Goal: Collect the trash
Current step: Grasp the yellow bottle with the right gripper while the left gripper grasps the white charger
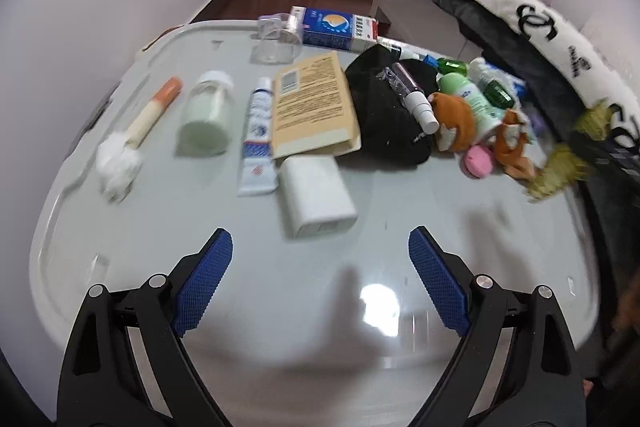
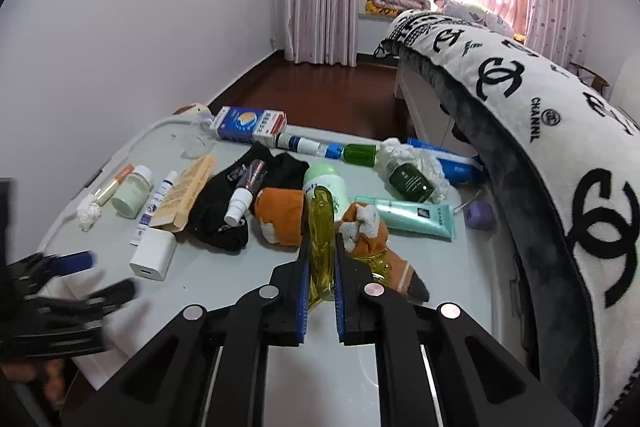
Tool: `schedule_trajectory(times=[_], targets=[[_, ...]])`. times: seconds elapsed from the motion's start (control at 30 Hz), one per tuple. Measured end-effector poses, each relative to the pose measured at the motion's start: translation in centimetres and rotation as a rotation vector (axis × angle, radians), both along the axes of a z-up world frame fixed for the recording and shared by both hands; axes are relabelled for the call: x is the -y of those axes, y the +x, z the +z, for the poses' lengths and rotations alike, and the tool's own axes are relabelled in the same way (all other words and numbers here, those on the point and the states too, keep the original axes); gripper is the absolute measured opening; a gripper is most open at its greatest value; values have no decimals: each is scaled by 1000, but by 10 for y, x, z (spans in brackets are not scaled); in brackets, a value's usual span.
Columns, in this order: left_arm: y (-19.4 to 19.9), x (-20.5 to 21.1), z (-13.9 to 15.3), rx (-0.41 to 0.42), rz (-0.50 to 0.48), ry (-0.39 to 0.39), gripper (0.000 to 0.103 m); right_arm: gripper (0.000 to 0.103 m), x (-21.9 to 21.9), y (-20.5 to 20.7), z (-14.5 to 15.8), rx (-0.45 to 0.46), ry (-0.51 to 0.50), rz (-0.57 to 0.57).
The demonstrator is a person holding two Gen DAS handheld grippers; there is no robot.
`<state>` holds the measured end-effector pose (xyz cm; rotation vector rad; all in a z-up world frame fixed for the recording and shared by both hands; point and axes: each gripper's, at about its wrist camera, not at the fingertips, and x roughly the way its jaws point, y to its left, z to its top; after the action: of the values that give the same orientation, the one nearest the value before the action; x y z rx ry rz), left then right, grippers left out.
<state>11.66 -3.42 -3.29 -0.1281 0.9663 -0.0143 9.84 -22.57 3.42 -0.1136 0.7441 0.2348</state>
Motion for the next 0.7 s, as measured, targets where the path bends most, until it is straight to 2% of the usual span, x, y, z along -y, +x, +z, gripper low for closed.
schedule_trajectory(times=[0.07, 0.13, 0.17, 0.27, 0.5, 0.7], targets=[[15, 11, -11, -12, -7, 44, 87, 10, 3, -3, 4, 8, 7, 2], [26, 15, -25, -32, -2, 80, 82, 10, 5, -5, 6, 15, 6, 9], [31, 17, -31, -47, 0, 89, 73, 10, 6, -6, 6, 15, 3, 15], [32, 18, -30, 15, -28, 121, 43, 10, 7, -8, 5, 11, 1, 23], [11, 4, -26, 14, -17, 117, 42, 10, 6, -16, 13, 33, 22, 28], [-36, -1, -4, 27, -67, 123, 41, 10, -3, -36, 25, 57, 38, 58]])
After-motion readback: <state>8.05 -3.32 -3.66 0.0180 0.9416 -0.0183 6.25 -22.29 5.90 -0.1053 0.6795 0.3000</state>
